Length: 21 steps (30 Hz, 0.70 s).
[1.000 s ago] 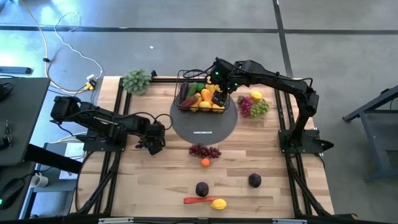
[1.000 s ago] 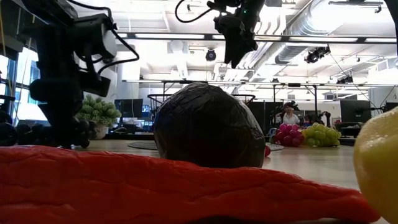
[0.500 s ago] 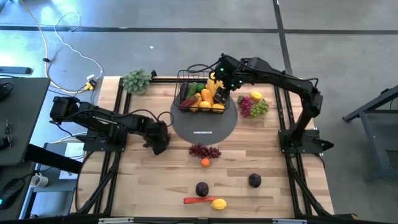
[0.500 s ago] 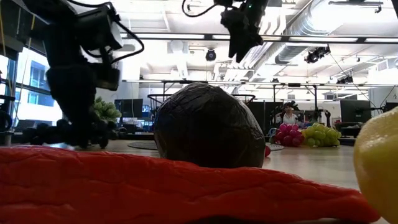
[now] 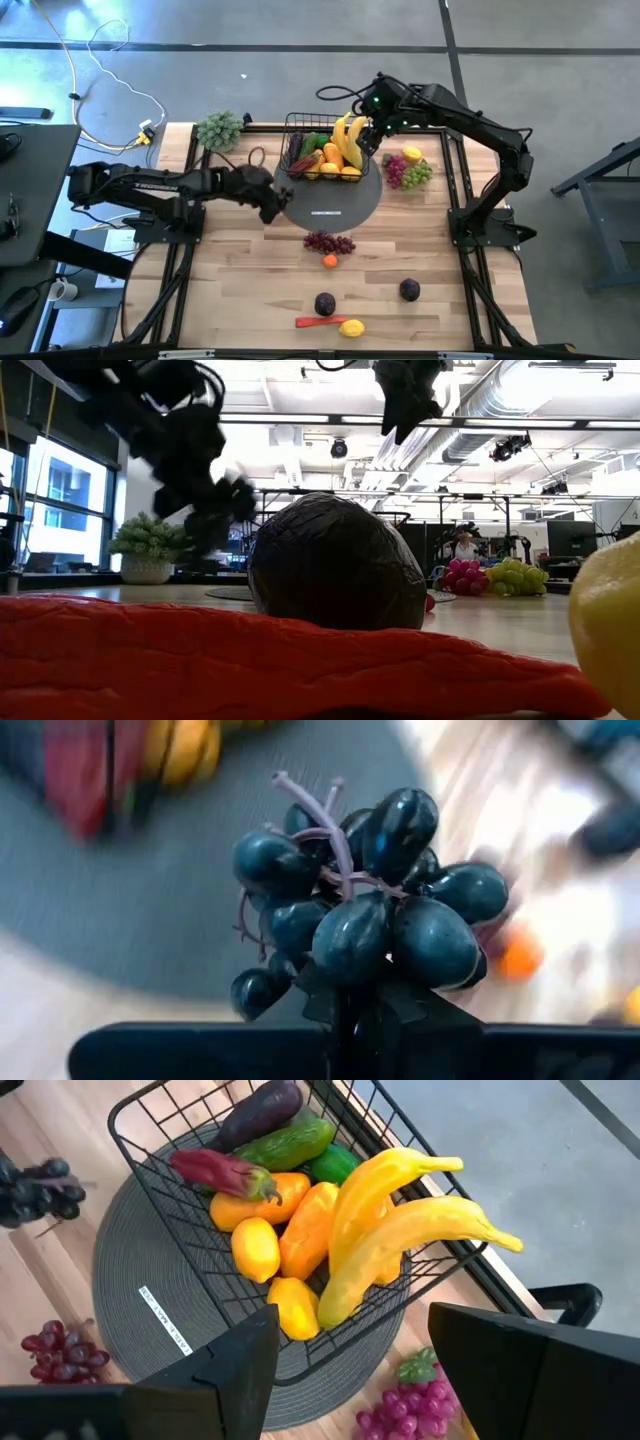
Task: Build produce basket
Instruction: Put the bottom left purple grapes into the black wire basket
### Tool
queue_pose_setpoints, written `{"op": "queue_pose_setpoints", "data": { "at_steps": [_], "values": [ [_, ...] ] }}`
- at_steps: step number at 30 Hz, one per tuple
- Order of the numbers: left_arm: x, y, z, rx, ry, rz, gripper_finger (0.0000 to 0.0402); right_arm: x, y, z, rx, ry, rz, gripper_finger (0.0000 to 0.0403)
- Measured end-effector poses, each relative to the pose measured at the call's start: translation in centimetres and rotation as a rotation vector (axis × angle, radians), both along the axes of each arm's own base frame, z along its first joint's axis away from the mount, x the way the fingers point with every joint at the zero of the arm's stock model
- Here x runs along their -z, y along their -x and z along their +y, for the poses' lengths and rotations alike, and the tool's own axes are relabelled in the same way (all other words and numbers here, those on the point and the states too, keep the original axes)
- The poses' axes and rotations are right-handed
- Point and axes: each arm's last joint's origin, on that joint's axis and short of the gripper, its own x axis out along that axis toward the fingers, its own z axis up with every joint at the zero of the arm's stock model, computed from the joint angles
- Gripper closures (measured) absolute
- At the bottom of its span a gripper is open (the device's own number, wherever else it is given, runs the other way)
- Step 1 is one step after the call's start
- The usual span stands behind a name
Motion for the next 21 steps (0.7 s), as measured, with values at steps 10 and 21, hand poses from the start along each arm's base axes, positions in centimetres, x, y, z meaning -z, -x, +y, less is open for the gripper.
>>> {"op": "queue_pose_setpoints", "data": {
  "at_steps": [10,21],
  "values": [
    [-3.9,-0.8,2.8,-0.083,-0.134,-0.411,0.0393,0.0,0.2,0.0,0.038,-0.02,-0.01,0.0165],
    [-5.1,0.1,5.3,-0.155,-0.276,-0.504,0.0394,-0.1,0.1,-0.1,0.11,-0.022,-0.03,0.0165]
  ]
}}
